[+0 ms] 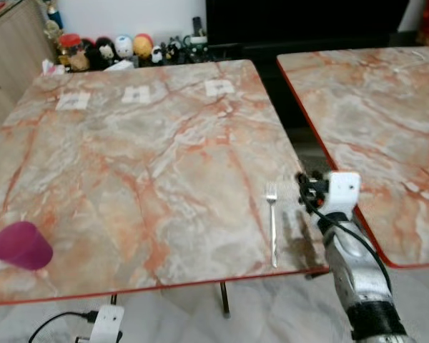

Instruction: Setting the table

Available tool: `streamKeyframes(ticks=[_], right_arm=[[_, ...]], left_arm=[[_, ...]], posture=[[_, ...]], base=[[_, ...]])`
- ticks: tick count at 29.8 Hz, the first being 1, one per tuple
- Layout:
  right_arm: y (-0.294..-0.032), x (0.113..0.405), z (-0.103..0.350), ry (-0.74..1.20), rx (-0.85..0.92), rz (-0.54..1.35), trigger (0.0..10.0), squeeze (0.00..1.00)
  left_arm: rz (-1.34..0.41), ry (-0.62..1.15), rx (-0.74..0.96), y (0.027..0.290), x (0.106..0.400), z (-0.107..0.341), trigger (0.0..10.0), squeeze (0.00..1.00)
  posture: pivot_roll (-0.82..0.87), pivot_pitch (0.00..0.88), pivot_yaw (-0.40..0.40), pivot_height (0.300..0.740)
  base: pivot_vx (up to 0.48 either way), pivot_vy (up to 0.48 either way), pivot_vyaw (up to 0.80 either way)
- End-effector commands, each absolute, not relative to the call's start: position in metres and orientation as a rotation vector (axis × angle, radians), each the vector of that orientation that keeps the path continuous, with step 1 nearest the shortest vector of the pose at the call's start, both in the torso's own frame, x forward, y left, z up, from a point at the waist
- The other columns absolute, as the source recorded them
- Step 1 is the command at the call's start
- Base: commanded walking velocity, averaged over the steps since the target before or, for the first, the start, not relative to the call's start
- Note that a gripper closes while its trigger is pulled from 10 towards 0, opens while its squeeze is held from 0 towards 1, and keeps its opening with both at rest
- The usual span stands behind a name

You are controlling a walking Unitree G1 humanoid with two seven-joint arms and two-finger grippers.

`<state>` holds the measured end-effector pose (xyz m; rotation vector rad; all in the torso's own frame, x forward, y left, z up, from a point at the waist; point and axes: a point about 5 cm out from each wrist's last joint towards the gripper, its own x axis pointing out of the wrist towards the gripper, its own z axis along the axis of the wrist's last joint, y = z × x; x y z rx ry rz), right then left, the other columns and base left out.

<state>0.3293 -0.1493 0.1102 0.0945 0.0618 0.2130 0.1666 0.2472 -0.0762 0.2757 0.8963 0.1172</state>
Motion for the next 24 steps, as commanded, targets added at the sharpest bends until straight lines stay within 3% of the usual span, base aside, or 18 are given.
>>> streamKeyframes(ticks=[1,5,6,7,8,9,11,12,13,14,15,24], right_arm=[[-0.153,0.324,0.111,0.063,0.107,0.242,10.0,0.0],[-0.151,0.318,0.116,0.061,0.108,0.303,10.0,0.0],[-0.152,0.315,0.117,0.062,0.098,0.294,10.0,0.11],[-0.152,0.315,0.117,0.062,0.098,0.294,10.0,0.11],[-0.153,0.314,0.119,0.06,0.101,0.283,10.0,0.75],[-0.154,0.31,0.123,0.061,0.111,0.235,10.0,1.0],[-0.155,0.306,0.125,0.083,0.113,0.168,10.0,1.0],[-0.153,0.303,0.125,0.098,0.103,0.159,10.0,0.91],[-0.151,0.3,0.125,0.118,0.102,0.159,10.0,0.14],[-0.15,0.298,0.124,0.13,0.103,0.163,10.0,0.14],[-0.147,0.296,0.121,0.163,0.121,0.167,10.0,0.0],[-0.143,0.295,0.104,0.332,0.196,0.184,10.0,0.0]], left_arm=[[0.128,0.919,0.274,0.249,0.161,-0.078,10.0,0.0],[0.127,0.922,0.277,0.249,0.16,-0.079,10.0,0.0],[0.127,0.924,0.278,0.249,0.16,-0.079,10.0,0.0],[0.127,0.924,0.278,0.249,0.16,-0.079,10.0,0.0],[0.127,0.924,0.278,0.25,0.16,-0.079,10.0,0.0],[0.127,0.926,0.28,0.25,0.16,-0.079,10.0,0.0],[0.125,0.928,0.283,0.251,0.16,-0.079,10.0,0.0],[0.124,0.929,0.284,0.251,0.16,-0.079,10.0,0.0],[0.123,0.929,0.285,0.251,0.16,-0.079,10.0,0.0],[0.122,0.929,0.286,0.251,0.16,-0.079,10.0,0.0],[0.122,0.929,0.286,0.251,0.161,-0.078,10.0,0.0],[0.117,0.928,0.286,0.249,0.162,-0.078,10.0,0.0]], posture=[[-0.06,0.102,0.04,0.74],[-0.07,0.103,0.041,0.74],[-0.07,0.105,0.041,0.74],[-0.07,0.105,0.041,0.74],[-0.07,0.105,0.04,0.74],[-0.07,0.108,0.042,0.74],[-0.07,0.107,0.042,0.74],[-0.07,0.11,0.044,0.74],[-0.07,0.11,0.044,0.74],[-0.07,0.11,0.044,0.74],[-0.08,0.109,0.044,0.74],[-0.08,0.104,0.036,0.74]], base=[[0.0,0.0,0.0],[0.0,0.0,0.0],[0.0,0.0,0.0],[0.0,0.0,0.0],[0.0,0.0,0.0],[0.0,0.0,0.0],[0.0,0.0,0.0],[0.0,0.0,0.0],[0.0,0.0,0.0],[0.0,0.0,0.0],[0.0,0.0,0.0],[0.0,0.0,0.0]])
